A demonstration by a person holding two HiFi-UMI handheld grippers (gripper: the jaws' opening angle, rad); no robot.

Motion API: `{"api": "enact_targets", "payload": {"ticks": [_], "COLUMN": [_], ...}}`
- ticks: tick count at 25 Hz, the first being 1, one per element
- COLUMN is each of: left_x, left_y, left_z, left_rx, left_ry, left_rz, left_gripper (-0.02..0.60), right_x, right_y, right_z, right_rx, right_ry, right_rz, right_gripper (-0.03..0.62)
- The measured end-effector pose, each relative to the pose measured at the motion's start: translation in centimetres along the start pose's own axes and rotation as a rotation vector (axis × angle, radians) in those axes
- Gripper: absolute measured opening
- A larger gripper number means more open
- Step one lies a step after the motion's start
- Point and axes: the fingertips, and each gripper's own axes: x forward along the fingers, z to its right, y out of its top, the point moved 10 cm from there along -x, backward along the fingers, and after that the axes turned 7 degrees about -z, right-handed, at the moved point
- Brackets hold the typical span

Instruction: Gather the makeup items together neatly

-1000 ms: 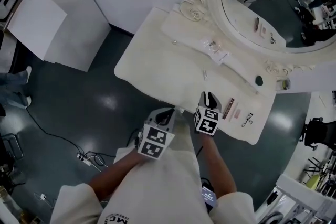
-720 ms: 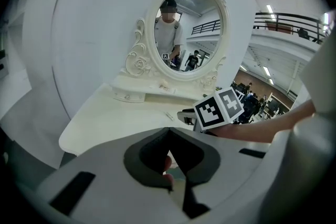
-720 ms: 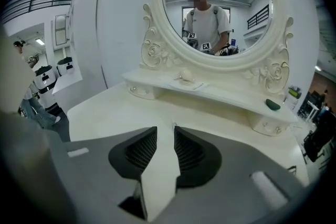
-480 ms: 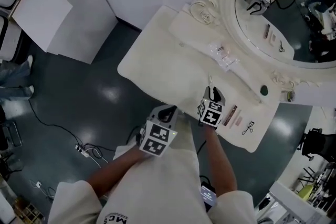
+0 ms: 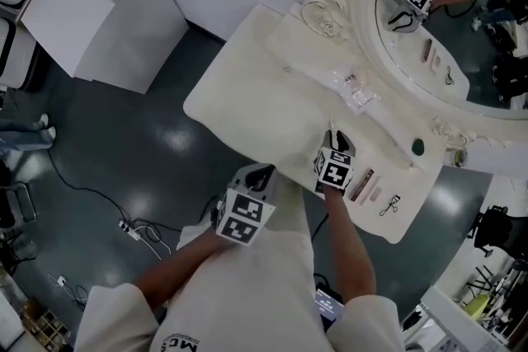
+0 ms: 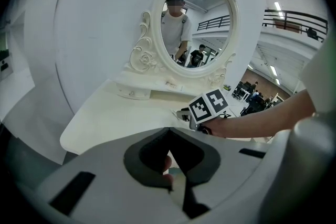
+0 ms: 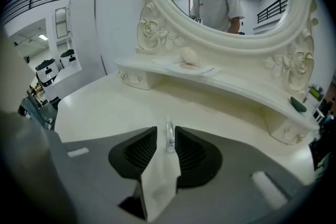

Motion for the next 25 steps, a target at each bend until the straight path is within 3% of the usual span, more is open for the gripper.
{"api": "enact_targets", "payload": {"ticks": [25], "left_x": [1.1], "left_y": [1.2], "left_z": [0.0], "left_rx": [0.001], "left_ry": [0.03], "left_rz": [-0.019], "left_gripper": [0.005], "right_x": [4.1], "right_y": [0.5], "right_z": [1.1], "right_rx": [-0.018], "right_ry": [0.094], "right_rz": [-0.114], "right_gripper": [0.071]}}
